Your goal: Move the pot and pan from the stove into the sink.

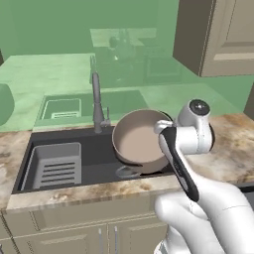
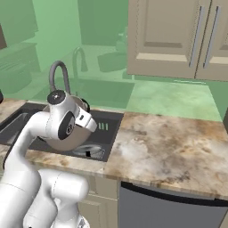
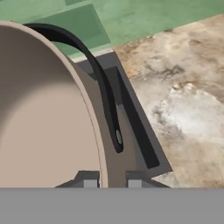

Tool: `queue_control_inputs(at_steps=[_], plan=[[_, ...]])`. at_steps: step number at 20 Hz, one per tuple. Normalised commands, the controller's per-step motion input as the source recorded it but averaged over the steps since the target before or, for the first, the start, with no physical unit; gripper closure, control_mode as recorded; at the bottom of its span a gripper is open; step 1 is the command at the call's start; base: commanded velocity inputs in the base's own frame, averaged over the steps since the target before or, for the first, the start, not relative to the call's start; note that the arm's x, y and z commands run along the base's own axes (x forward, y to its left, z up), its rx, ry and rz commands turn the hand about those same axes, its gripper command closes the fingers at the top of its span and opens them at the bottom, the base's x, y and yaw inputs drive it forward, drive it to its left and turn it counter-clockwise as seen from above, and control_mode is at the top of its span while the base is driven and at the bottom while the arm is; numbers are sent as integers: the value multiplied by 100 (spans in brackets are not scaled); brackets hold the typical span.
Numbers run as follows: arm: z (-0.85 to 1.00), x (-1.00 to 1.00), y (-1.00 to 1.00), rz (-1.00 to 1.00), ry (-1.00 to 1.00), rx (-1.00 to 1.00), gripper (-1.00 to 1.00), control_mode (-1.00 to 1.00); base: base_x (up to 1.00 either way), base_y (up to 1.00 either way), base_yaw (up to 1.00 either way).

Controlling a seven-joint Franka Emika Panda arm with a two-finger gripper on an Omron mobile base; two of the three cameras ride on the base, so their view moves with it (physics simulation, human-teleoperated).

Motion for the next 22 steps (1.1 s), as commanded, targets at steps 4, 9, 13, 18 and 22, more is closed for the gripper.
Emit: queue_control_inputs(at_steps=[4,9,13,18,22], plan=[[-30,65,4,-5,0,0,100,-100,0,0,0],[-34,63,8,-5,0,0,100,-100,0,0,0],[-38,43,8,-2,0,4,100,-100,0,0,0],[-33,25,7,0,0,6,100,-100,0,0,0],[-23,13,4,0,2,9,100,-100,0,0,0]])
